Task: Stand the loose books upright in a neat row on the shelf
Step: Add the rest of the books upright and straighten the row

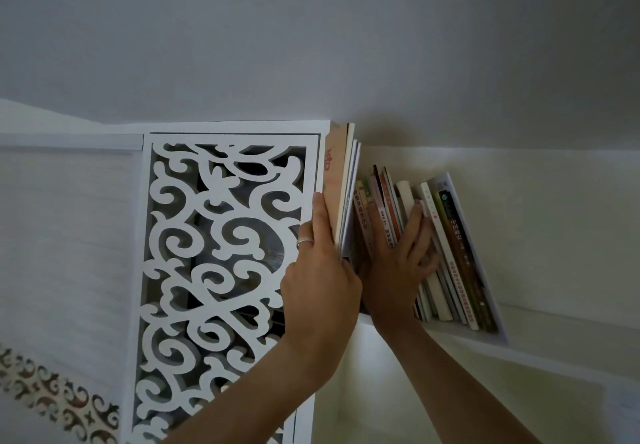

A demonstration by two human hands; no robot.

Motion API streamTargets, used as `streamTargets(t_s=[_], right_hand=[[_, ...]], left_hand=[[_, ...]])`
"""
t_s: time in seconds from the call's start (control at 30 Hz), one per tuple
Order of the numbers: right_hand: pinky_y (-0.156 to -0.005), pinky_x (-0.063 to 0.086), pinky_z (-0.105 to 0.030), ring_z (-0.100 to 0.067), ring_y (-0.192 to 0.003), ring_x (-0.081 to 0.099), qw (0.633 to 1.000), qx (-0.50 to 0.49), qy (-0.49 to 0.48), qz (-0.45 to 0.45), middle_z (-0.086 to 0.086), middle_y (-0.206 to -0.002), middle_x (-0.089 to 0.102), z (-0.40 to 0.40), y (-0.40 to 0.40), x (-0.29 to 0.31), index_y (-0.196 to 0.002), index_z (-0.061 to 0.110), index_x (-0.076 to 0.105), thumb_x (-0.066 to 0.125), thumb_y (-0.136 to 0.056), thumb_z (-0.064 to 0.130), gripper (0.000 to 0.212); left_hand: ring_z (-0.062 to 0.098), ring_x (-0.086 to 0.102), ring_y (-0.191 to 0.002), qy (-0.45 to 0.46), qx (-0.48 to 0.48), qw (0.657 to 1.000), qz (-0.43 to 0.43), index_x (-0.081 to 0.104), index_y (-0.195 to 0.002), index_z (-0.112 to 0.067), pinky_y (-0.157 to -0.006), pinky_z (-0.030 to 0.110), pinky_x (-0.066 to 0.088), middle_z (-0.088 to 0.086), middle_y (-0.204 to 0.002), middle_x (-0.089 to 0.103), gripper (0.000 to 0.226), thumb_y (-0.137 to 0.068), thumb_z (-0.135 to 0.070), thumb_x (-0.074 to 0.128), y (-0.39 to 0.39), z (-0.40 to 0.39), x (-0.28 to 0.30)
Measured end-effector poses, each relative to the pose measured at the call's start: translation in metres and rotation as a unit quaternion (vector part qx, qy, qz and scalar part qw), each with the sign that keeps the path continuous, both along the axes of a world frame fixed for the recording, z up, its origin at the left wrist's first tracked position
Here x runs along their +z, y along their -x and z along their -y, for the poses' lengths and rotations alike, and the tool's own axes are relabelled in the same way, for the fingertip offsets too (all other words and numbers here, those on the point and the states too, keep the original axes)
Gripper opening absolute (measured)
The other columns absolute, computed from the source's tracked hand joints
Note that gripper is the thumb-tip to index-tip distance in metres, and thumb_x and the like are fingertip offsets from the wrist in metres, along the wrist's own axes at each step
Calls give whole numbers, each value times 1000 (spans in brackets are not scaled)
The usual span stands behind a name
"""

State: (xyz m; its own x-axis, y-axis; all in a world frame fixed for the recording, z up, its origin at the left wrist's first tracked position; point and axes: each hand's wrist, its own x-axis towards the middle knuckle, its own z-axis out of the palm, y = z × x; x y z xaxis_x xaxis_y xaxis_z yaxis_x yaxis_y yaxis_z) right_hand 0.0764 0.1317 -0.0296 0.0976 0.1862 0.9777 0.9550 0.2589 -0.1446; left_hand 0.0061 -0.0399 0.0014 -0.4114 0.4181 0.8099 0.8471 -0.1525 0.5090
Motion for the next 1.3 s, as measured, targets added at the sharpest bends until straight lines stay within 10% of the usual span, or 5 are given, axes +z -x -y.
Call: streamTargets(t_s=[0.47,0.9,1.1,1.3], right_hand=[[-111,27,-64,-43,-154,16,1000,17,18,-6,-23,-168,11,3,0,2,-163,40,9,66,-91,57,93],[-115,22,-67,-41,-155,9,998,42,37,3,-21,-169,6,10,-5,3,-162,40,17,70,-87,49,92],[-114,24,-66,-44,-154,12,999,-4,30,13,-23,-168,9,3,-1,0,-162,39,17,74,-83,48,98],[-116,19,-65,-44,-155,7,999,1,49,10,-23,-169,4,4,3,3,-162,39,12,68,-86,55,96]], left_hand=[[26,67,-112,-44,-70,996,18,11,-163,-32,-94,41,59,7,-154,44,82,-98,-8,54,11,-19,-5],[19,61,-108,-148,-69,986,-35,37,-149,-15,-86,40,59,8,-125,59,55,-105,-47,47,21,-115,0],[22,77,-73,-109,-2,989,-98,23,-157,-9,-58,36,63,13,-106,75,54,-110,-33,33,20,-124,1],[11,61,-45,7,153,968,-198,29,-155,5,-42,25,49,5,-75,67,74,-101,-32,62,19,-144,10]])
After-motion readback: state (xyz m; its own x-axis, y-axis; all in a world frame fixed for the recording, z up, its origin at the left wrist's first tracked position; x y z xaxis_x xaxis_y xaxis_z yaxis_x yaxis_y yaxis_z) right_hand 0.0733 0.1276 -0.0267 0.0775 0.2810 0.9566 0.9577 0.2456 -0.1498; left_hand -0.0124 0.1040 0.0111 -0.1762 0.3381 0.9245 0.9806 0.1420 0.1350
